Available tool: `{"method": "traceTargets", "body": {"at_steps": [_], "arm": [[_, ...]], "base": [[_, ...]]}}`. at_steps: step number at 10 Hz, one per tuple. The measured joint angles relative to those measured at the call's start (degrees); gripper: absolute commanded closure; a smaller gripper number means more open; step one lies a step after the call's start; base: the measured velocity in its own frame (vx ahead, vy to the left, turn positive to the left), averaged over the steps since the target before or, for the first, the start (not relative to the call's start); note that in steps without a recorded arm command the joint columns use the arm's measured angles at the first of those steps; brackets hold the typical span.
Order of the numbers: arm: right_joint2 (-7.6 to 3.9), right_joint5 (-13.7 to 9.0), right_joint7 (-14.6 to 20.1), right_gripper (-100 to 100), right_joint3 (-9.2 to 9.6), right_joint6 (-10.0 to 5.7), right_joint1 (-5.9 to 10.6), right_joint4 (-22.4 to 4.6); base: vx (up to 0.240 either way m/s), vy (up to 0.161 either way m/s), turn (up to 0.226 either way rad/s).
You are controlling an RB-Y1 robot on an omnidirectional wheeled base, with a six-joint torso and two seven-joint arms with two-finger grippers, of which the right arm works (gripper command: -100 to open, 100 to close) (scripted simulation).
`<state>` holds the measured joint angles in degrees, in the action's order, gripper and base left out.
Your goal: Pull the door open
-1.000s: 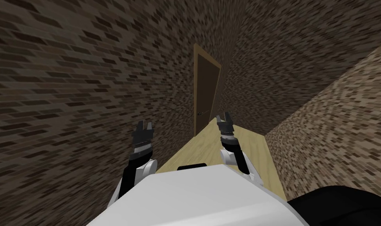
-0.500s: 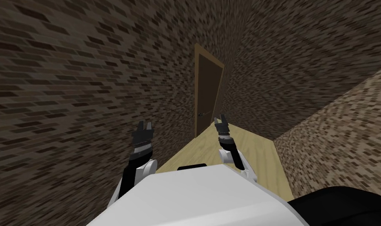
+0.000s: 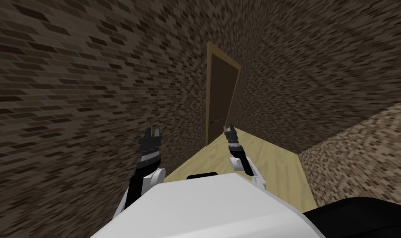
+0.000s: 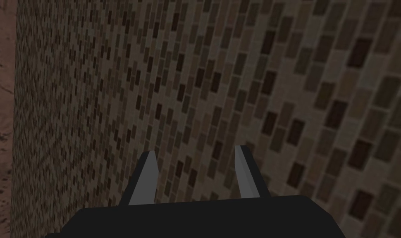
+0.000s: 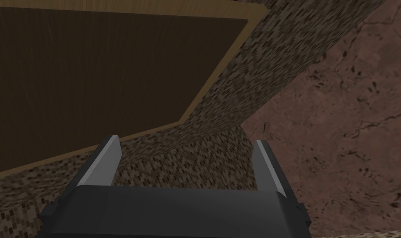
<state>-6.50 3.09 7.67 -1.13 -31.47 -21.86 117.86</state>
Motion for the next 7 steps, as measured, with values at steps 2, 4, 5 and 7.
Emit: {"method": "traceTargets", "body": {"at_steps": [2, 4, 5, 7], "arm": [[-0.89, -0.2, 0.4, -100, 0.43, -0.34, 1.24, -3.2], [-1.69, -0.4, 0.8, -100, 0.51, -0.63, 1.81, -5.5], [-2.01, -0.6, 1.0, -100, 0.44, -0.97, 2.1, -6.7], [-2.67, -0.8, 1.4, -100, 0.47, -1.57, 3.14, -9.7]], "base": [[0.068, -0.091, 0.118], [0.052, -0.057, 0.069], [0.035, -0.059, 0.113], [0.032, -0.055, 0.098]]}}
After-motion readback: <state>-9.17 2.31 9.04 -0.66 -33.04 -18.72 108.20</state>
